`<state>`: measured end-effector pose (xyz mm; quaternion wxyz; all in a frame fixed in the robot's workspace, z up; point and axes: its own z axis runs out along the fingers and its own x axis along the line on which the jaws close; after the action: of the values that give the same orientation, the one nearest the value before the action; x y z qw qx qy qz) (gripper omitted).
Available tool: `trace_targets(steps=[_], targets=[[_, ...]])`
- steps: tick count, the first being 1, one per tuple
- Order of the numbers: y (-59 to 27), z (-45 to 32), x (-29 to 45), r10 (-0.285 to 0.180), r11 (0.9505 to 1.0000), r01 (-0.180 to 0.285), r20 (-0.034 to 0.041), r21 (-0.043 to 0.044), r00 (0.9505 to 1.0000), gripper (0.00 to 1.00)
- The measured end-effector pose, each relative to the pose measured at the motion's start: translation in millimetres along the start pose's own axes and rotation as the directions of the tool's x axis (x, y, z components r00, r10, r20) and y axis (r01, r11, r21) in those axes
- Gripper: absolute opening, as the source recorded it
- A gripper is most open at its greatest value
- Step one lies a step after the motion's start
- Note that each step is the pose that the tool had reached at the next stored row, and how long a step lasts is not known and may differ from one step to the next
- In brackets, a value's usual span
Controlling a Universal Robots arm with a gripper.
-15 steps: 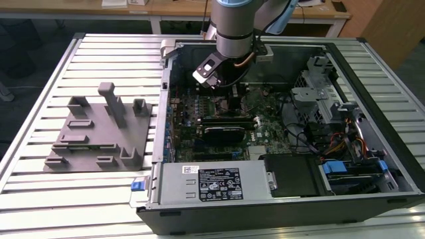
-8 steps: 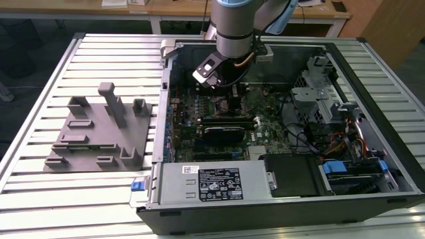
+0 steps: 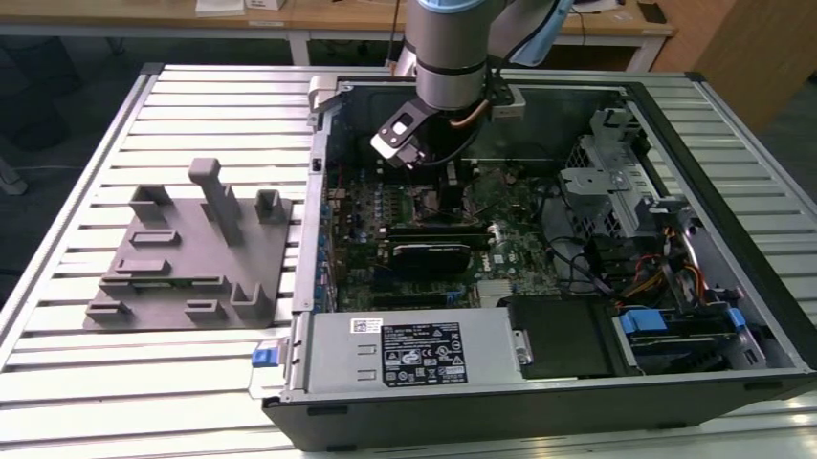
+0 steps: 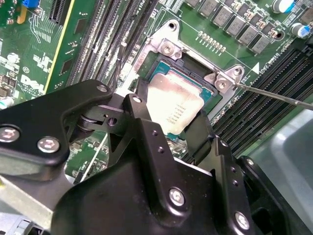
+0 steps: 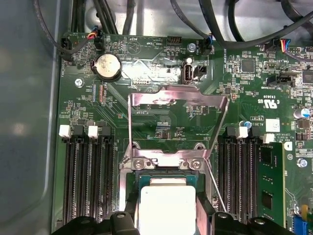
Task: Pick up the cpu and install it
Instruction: 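Place the cpu into insertion slot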
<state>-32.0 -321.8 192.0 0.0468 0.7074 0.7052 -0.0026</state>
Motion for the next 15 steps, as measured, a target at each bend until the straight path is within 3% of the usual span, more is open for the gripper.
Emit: trace_targets(steps=[14, 15], targets=[[0.7, 2.4, 0.6, 0.0, 1.0, 0.0, -0.0016, -0.0009, 1.0, 0.55], [0.7, 2.3, 0.5, 0.0, 1.0, 0.0, -0.0013, -0.0007, 1.0, 0.62]])
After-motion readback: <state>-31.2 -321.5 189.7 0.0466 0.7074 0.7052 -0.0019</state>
